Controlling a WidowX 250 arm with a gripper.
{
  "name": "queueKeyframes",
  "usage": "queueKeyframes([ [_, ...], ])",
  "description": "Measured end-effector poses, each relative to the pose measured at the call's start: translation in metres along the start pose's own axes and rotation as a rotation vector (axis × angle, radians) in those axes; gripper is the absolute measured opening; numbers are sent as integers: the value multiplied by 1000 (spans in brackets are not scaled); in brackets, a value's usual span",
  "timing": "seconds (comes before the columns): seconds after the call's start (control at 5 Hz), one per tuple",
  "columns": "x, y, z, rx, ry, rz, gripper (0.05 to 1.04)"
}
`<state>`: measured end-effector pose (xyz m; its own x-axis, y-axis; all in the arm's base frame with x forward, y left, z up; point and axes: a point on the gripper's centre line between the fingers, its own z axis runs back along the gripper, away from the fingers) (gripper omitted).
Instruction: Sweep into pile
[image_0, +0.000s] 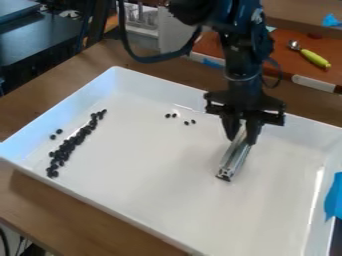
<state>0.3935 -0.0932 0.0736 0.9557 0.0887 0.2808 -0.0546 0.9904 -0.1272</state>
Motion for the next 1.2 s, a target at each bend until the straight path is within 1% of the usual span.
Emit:
queueKeyframes([
  [0.2, 3, 2, -1, 0, -15, 4, 325],
  [0.4, 7, 15, 0, -9, -14, 15, 325],
  [0.6, 9, 33, 0, -17, 0, 25, 325],
  [0.8, 11, 57, 3, -11, 8, 40, 325],
  [1.0, 12, 65, 3, -5, 11, 40, 325],
  [1.2, 13, 85, 5, 8, 14, 79, 325],
])
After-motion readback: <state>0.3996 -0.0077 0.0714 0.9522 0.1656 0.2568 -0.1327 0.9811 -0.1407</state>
